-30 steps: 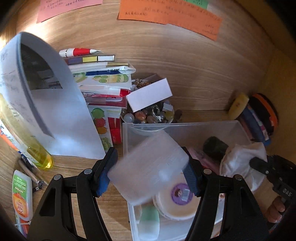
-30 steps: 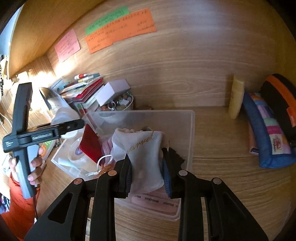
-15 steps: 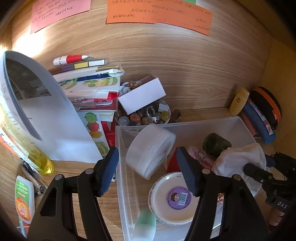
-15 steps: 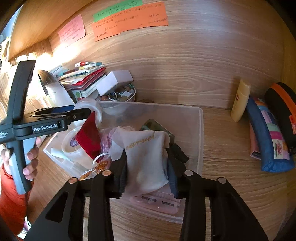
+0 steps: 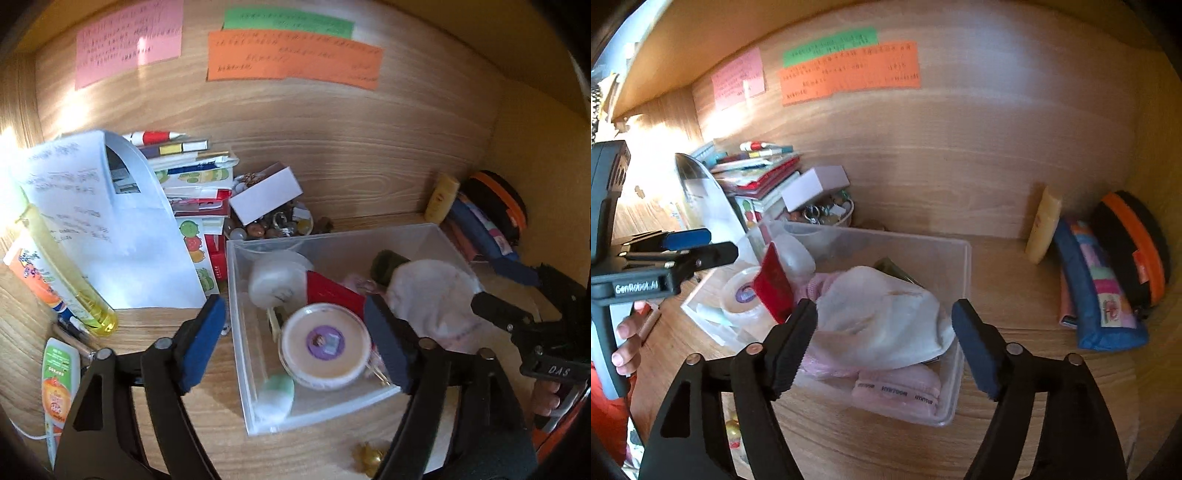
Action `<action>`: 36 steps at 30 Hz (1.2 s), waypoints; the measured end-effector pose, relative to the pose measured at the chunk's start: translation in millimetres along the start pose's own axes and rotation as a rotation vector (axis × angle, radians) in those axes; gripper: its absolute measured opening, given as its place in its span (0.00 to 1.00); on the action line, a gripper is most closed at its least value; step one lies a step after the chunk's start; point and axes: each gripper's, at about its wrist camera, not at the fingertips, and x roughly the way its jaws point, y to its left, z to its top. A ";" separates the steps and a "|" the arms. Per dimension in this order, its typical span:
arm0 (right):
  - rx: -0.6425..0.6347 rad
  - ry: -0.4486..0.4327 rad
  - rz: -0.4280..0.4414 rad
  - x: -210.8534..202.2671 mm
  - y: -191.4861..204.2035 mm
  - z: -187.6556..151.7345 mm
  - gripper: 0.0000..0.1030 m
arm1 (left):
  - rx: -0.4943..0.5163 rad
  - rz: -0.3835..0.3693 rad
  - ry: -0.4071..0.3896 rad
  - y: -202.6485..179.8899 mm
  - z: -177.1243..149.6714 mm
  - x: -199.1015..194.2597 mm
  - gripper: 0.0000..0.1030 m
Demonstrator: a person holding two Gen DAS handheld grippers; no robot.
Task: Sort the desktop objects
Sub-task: 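Lower the white container and cloth bag into the clear box, open both grippers, then grasp the yellow gourd charm with the left gripper while the right reaches the worn block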
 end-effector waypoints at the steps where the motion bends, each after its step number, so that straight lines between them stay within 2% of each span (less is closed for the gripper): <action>1: -0.002 -0.005 -0.002 -3.7 1.1 -0.1 0.75 | 0.005 -0.005 -0.006 -1.8 -1.7 -4.9 0.83; 6: -0.020 -0.017 -0.022 -22.9 9.7 -3.8 0.78 | 0.030 -0.013 -0.037 -9.9 -12.6 -27.2 0.92; 13: -0.074 0.008 -0.034 -37.3 30.6 -22.1 0.79 | 0.083 -0.017 -0.020 -19.2 -39.5 -42.0 0.92; 22: -0.118 0.108 -0.013 -31.9 53.4 -59.6 0.80 | 0.143 0.008 0.027 -25.2 -75.2 -43.5 0.92; 31: -0.110 0.265 0.095 -2.6 73.3 -89.4 0.80 | 0.107 0.005 0.096 -10.3 -100.5 -33.2 0.92; 36: -0.149 0.305 0.095 13.9 85.0 -99.2 0.79 | 0.102 -0.013 0.137 -8.4 -109.4 -24.0 0.92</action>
